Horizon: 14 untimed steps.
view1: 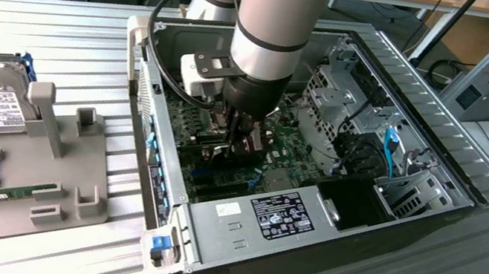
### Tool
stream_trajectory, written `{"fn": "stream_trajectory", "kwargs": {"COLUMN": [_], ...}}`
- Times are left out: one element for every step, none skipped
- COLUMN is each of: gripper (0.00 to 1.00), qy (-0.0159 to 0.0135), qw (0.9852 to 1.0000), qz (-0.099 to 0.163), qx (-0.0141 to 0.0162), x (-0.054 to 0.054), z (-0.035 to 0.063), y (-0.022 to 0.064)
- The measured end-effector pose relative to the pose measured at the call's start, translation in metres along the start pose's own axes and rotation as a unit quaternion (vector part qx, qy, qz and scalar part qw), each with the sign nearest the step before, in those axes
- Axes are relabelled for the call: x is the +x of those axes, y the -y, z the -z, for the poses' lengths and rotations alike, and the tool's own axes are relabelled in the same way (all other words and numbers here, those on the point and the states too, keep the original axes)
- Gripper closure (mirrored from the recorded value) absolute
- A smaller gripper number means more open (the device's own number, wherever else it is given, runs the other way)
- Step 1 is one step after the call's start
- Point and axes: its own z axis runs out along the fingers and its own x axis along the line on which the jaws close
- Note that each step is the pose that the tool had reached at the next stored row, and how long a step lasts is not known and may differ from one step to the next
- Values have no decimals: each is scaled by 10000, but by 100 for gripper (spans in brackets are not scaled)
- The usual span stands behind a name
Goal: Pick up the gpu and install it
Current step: 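Insert the gpu into the slot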
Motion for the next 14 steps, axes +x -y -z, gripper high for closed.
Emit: {"fn": "stream_trajectory", "kwargs": {"gripper": [74,74,74,74,74,74,74,74,74,74,74,74,74,74], "qy": [0,0,0,0,0,0,0,-1,-2,-3,-4,-4,-5,-6], "qw": [10000,10000,10000,10000,10000,10000,10000,10000,10000,10000,10000,10000,10000,10000], "qz": [0,0,0,0,0,0,0,0,0,0,0,0,0,0], "qx": [0,-1,-1,-1,-1,-1,-1,-1,0,-1,0,0,-1,-1], "x": [0,0,0,0,0,0,0,0,0,0,0,0,0,0], "z": [0,0,0,0,0,0,1,2,2,3,4,5,7,9], "y": [0,0,0,0,0,0,0,0,0,0,0,0,0,0]}}
